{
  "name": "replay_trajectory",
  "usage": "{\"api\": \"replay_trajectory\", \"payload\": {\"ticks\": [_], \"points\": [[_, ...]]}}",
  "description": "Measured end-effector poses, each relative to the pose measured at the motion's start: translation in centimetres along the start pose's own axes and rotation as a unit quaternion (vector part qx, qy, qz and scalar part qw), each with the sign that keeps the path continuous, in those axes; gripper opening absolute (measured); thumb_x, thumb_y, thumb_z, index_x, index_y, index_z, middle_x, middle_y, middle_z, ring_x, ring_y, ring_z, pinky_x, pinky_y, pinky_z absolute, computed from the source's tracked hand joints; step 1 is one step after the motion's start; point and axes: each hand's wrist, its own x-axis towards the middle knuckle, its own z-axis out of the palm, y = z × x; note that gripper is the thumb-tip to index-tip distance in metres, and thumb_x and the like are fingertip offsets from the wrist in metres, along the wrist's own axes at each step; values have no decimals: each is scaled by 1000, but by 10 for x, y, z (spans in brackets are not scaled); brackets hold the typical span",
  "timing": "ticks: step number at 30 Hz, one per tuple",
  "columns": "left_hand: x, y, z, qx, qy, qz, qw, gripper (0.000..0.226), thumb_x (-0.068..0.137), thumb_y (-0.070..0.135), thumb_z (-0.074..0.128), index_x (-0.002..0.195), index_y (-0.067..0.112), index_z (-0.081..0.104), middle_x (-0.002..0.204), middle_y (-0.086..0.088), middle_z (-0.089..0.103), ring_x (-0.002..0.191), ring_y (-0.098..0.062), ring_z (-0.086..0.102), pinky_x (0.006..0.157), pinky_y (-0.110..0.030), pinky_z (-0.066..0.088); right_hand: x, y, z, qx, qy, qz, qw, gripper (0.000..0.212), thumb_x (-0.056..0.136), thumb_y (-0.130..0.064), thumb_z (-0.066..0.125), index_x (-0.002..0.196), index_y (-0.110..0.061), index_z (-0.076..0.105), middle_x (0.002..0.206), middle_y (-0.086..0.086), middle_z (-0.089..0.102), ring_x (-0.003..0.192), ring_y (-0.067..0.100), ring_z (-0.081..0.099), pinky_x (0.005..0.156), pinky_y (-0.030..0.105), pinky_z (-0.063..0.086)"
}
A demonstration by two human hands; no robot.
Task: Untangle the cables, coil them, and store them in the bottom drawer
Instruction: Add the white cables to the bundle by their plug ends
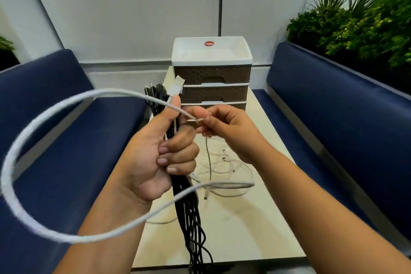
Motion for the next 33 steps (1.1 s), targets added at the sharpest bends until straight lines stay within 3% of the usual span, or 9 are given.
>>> {"api": "replay_trajectory", "payload": {"ticks": [4,7,10,20,24,27,30,31,33], "points": [[-13,-9,13,25,91,52,994,48,97,47,38,123,16,63,45,8,16,36,-4,10,35,-15,16,-16,-39,-34,-16,13,3,1000,20,94,-4,57,113,-1,64,101,17,72,92,25,73,77,28,58],[-23,-17,21,50,167,87,981,43,95,47,41,100,15,69,41,10,23,36,-4,10,34,-14,15,-42,-56,-60,-103,-43,25,993,16,93,-8,59,105,-4,69,90,14,74,78,25,73,69,28,59],[-31,-20,28,64,211,102,970,38,94,48,42,76,19,58,41,10,24,31,-2,19,33,-14,16,-73,-54,-79,-165,-75,70,981,18,91,-19,62,102,-9,72,86,13,74,63,23,68,60,27,58],[-41,-23,58,100,226,100,964,42,97,47,40,63,23,40,41,7,23,33,-5,17,34,-17,16,-172,33,-88,-231,-84,244,938,14,93,-23,64,96,-10,71,78,11,75,55,24,66,50,26,50],[-42,-24,72,133,224,100,960,44,98,49,41,62,24,37,42,8,23,34,-4,16,33,-18,18,-205,68,-75,-246,-148,323,902,16,94,-21,63,98,-5,67,80,15,74,56,25,66,54,30,51],[-40,-31,81,157,224,91,957,46,99,50,41,62,24,35,42,9,22,34,-4,17,32,-18,17,-223,84,-73,-311,-242,371,841,20,93,-25,64,105,-9,65,84,14,73,66,27,70,62,32,57],[-35,-41,90,163,217,83,959,46,100,50,38,62,24,34,42,10,22,33,-3,17,32,-17,15,-224,83,-70,-432,-289,329,788,30,91,-36,65,112,-14,65,97,10,72,74,22,70,67,30,56],[-33,-45,94,163,212,81,960,47,100,50,37,62,24,34,42,10,22,32,-3,17,32,-17,14,-222,77,-67,-454,-263,275,806,32,89,-41,66,111,-18,66,100,3,71,75,17,67,70,27,53],[-28,-51,102,162,197,77,964,47,101,49,36,62,23,34,42,10,22,32,-3,16,32,-17,13,-218,56,-54,-354,-161,173,905,28,86,-45,68,107,-26,66,103,-8,68,78,7,64,75,23,48]]}}
